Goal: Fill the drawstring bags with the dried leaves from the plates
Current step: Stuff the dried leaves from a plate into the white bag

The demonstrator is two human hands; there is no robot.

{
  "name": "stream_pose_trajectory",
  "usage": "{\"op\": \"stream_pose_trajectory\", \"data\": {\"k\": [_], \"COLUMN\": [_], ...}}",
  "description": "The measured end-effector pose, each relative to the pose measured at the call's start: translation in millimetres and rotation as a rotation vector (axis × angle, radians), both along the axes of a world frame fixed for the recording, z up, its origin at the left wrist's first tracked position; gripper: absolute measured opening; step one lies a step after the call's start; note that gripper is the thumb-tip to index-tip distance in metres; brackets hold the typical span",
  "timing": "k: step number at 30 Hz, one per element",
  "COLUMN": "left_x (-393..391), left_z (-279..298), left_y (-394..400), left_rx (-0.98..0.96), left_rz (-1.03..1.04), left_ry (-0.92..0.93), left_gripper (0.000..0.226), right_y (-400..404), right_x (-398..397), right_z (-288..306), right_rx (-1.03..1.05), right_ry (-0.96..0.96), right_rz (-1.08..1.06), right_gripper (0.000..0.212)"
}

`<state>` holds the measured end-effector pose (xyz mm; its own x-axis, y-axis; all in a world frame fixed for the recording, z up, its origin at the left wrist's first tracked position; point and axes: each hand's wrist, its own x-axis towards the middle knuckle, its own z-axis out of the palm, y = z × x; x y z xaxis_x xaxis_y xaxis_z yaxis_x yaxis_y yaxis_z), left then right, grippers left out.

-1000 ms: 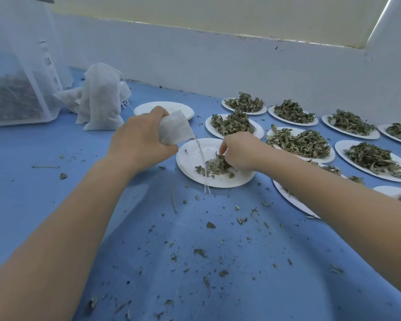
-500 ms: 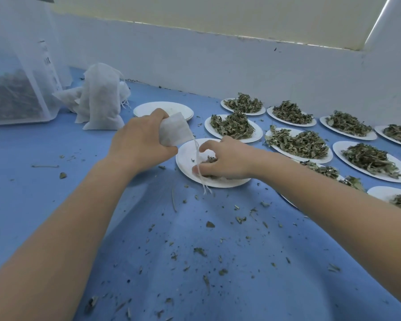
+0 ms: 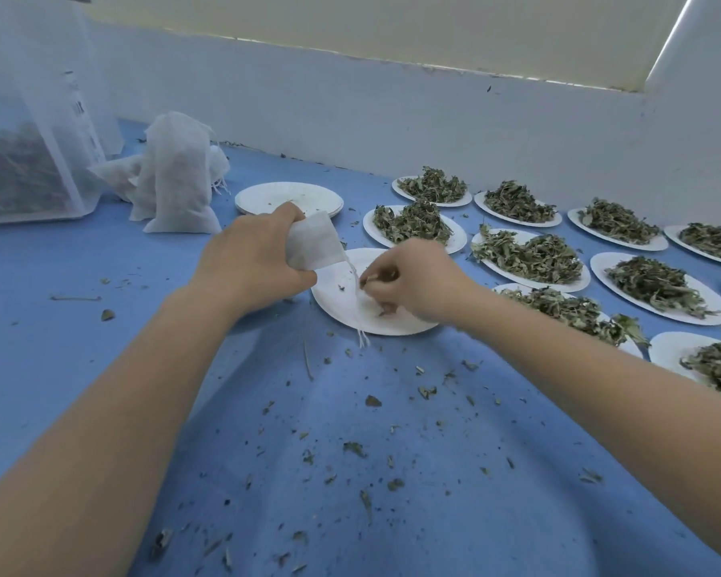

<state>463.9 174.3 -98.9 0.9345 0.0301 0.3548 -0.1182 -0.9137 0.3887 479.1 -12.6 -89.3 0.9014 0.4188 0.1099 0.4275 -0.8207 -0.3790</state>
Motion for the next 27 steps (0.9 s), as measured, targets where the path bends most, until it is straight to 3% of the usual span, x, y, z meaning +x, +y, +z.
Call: {"op": "stream_pose_trajectory", "data": {"k": [2, 4, 8, 11, 15, 19, 27], "left_x": [-0.1, -0.7, -1.3, -0.3, 0.6, -0.6, 1.3], "left_z": [-0.3, -0.7, -1.1, -2.6, -4.6, -3.8, -1.2], "left_y": [0.1, -0.4, -4.4, -6.4, -4.5, -5.5, -0.5], "left_rx": [0.002, 0.011, 0.028, -0.009, -0.191, -0.364, -0.478], "left_rz": [-0.023, -0.055, -0.111, -0.126, -0.144, -0.156, -0.168], "left_ry": [0.012, 0.033, 0.034, 0.019, 0.029, 0.008, 0.018], "left_gripper": [0.048, 0.049, 0.048, 0.042, 0.033, 0.039, 0.033], "right_y": [-10.0, -14.1, 1.6, 12.5, 20.3, 26.4, 15.9], "right_x": [9.6, 15.8, 12.2, 9.6, 5.7, 2.9, -2.1], "right_z": [18.6, 35.1, 51.4, 51.4, 39.4, 32.9, 64.0], "right_rx": [0.183, 0.239, -0.038, -0.050, 0.194, 0.354, 0.051], "right_ry": [0.091, 0.105, -0.003, -0.058, -0.118, -0.082, 0.181], "right_rz": [-0.057, -0.024, 0.188, 0.261, 0.256, 0.220, 0.388], "right_gripper": [0.014, 0.013, 0.011, 0.013, 0.019, 0.020, 0.029]}}
